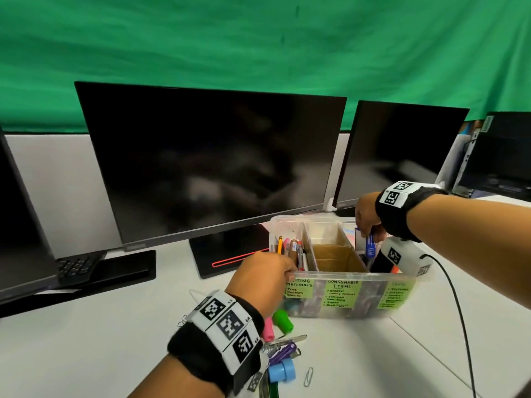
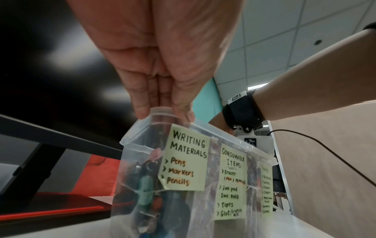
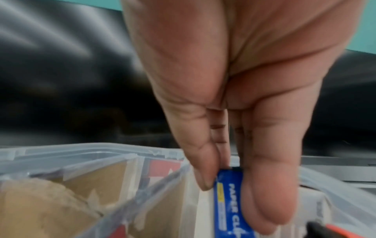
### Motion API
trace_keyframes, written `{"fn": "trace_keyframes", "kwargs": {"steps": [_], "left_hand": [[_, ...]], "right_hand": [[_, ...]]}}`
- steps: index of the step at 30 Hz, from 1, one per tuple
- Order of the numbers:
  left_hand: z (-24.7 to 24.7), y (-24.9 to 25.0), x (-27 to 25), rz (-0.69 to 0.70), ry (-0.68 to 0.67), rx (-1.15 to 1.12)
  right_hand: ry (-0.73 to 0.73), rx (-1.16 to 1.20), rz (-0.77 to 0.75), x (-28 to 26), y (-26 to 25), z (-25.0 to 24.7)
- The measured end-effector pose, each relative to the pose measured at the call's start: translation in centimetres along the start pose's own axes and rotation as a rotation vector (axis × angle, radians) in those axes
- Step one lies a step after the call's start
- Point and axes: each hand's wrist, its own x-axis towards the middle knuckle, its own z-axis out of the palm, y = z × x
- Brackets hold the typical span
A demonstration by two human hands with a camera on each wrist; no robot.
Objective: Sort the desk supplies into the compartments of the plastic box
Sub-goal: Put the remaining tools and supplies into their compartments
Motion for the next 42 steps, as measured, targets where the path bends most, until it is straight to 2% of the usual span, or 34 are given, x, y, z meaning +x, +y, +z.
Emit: {"fn": "trace_keyframes", "kwargs": {"steps": [5,11,13,15,18,21,26,31,35,40,42], "left_hand": [[0.1,-0.1,0.4,-0.009,-0.024,0.021],[0.0,-0.4,1.1,-0.014,-0.119,0.061],[0.0,-0.3,1.1,-0.017,-0.176,0.084],[0.1,-0.4,1.1,-0.008,-0.155,0.09],[0.2,-0.4,0.8,-0.001,-0.082,0.056],[0.0,-0.4,0.9,-0.001,-0.068,0.023],[-0.2,-0.3,0.7,0.007,-0.037,0.007],[-0.4,-0.2,0.6,-0.01,-0.01,-0.006],[-0.5,-0.5,0.6,-0.012,-0.013,-0.021],[-0.8,-1.2,0.0,0.02,-0.058,-0.085],[-0.8,-1.8,-0.7,0.005,-0.033,-0.135]], "right_hand": [[-0.102,-0.133,0.045,1.2,0.0,0.0],[-0.12,-0.136,0.112,2.3,-0.1,0.8],[-0.181,-0.144,0.127,2.3,-0.4,1.1],[-0.223,-0.18,0.141,2.3,-0.5,1.0],[-0.2,-0.284,0.138,3.4,0.2,0.7],[-0.192,-0.287,0.108,3.5,0.4,0.9],[-0.055,-0.075,-0.013,-1.0,-1.6,-0.9],[-0.033,0.191,-0.173,-4.7,-1.9,-2.4],[-0.101,0.28,-0.363,-8.8,-1.7,-0.1],[-0.121,0.352,-0.588,-12.8,-1.4,4.6],[-0.163,0.386,-0.658,-13.8,-1.6,6.8]]}}
